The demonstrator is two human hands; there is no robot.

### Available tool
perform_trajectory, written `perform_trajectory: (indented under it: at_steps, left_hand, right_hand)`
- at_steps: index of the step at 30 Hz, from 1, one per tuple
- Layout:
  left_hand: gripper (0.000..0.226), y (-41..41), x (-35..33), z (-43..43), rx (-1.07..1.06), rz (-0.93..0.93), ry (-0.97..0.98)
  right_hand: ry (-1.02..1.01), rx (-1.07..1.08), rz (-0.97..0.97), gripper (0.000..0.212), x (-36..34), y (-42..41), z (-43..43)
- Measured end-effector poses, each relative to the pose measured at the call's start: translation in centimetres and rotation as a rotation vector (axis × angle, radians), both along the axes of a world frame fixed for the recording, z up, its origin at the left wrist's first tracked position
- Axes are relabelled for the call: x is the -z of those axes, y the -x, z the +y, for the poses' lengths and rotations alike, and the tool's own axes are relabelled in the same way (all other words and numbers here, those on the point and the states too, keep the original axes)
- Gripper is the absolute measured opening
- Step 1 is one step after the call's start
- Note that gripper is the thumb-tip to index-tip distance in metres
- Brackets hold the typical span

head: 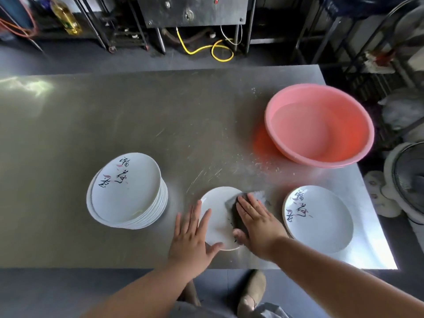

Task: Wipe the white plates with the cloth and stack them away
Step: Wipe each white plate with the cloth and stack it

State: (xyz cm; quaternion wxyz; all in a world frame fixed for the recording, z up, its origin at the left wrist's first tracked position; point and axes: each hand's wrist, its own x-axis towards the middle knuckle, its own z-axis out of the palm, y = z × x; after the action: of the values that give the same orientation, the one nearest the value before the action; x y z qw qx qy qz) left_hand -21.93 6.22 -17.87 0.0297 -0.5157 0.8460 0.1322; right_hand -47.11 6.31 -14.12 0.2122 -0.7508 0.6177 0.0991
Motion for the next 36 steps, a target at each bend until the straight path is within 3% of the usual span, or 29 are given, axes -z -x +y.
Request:
perform_trajectory:
  at_steps: [3,6,12,19,25,28,31,36]
  left_hand:
    - [0.1,-0.1,-0.7,-3.2,0.133,-0.102,-0.033]
    - [0.103,-0.3,-0.4,-4.0,0.144,-0.175,-0.075]
    - [0.105,0.3,0.3,-2.5,0.038,-0.098,-0.082]
    - [0.108,3.0,0.2,-0.8,-0.211,-0.086,-0.145]
    - [0.103,5.8,-0.8,0.7,-0.457,-0.044,-0.257]
    - [0.094,6.3,-1.6,1.7,-0.526,-0.017,-0.402]
    - [0.083,5.7,-2.0,2.2,-0.467,-0.023,-0.432]
    - [0.08,2.4,-2.6,-3.9,-0.107,-0.125,-0.095]
  right_hand:
    - [0.004,-0.108,0.109,0.091,0.3,0.5,-2.9]
    - [-0.049,-0.022,0.078,0.091,1.0,0.0,-1.9]
    - [-0.02,0.092,-0.001,0.096,1.1,-2.9,6.3]
    - [-0.039,0.042,0.081,0.089,1.4,0.2,-2.4]
    - [0.01,0.117,-0.023,0.095,0.6,-2.5,4.6]
    - [-0.047,0.095,-0.039,0.101,0.3,-1.4,3.6]
    - [-0.009,0.036,-0.006,0.096,0.3,0.7,-1.5]
    - [-0.033,0.022,0.016,0.08,1.2,1.2,-4.1]
